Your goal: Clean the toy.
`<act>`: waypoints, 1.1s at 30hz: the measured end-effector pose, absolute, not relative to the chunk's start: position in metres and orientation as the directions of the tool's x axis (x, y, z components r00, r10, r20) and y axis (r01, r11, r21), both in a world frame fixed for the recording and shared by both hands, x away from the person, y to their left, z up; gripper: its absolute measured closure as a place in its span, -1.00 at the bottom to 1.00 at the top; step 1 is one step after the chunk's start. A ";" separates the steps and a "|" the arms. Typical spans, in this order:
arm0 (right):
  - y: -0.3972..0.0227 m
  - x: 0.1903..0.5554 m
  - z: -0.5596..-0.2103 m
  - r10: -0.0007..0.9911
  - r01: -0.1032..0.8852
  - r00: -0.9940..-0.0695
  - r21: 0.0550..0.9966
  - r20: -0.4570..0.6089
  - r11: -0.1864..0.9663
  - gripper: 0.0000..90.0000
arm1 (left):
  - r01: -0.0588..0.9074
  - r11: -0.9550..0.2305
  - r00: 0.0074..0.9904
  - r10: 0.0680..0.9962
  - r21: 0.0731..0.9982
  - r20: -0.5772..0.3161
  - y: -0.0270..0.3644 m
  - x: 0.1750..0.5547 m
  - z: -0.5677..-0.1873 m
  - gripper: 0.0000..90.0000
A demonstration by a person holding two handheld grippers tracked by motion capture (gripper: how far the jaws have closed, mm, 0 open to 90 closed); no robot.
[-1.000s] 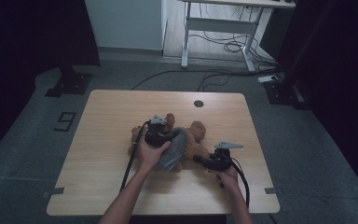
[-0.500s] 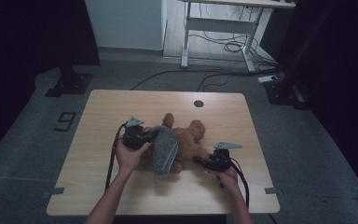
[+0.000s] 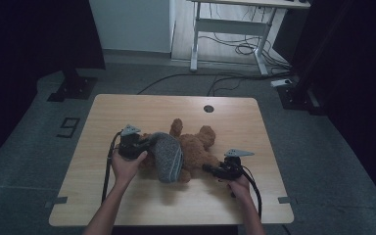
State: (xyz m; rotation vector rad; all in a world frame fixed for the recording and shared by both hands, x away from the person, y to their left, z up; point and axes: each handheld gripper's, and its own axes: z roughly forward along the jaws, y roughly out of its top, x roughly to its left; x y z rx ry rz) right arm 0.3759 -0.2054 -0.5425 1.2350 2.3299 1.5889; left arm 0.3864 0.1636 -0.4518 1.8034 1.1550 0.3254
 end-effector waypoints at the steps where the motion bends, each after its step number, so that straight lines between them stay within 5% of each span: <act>1: -0.206 0.376 -0.543 0.639 0.575 -0.676 0.805 0.367 0.145 0.30 | 0.568 -0.116 0.517 0.821 0.815 -0.243 0.165 0.387 -0.452 0.83; 14: -0.206 0.376 -0.542 0.643 0.582 -0.676 0.796 0.359 0.168 0.18 | 0.575 -0.161 0.508 0.839 0.802 -0.196 0.177 0.376 -0.466 0.83; 33: -0.202 0.369 -0.538 0.648 0.562 -0.695 0.798 0.312 0.218 0.05 | 0.580 -0.127 0.520 0.818 0.805 -0.245 0.182 0.364 -0.481 0.85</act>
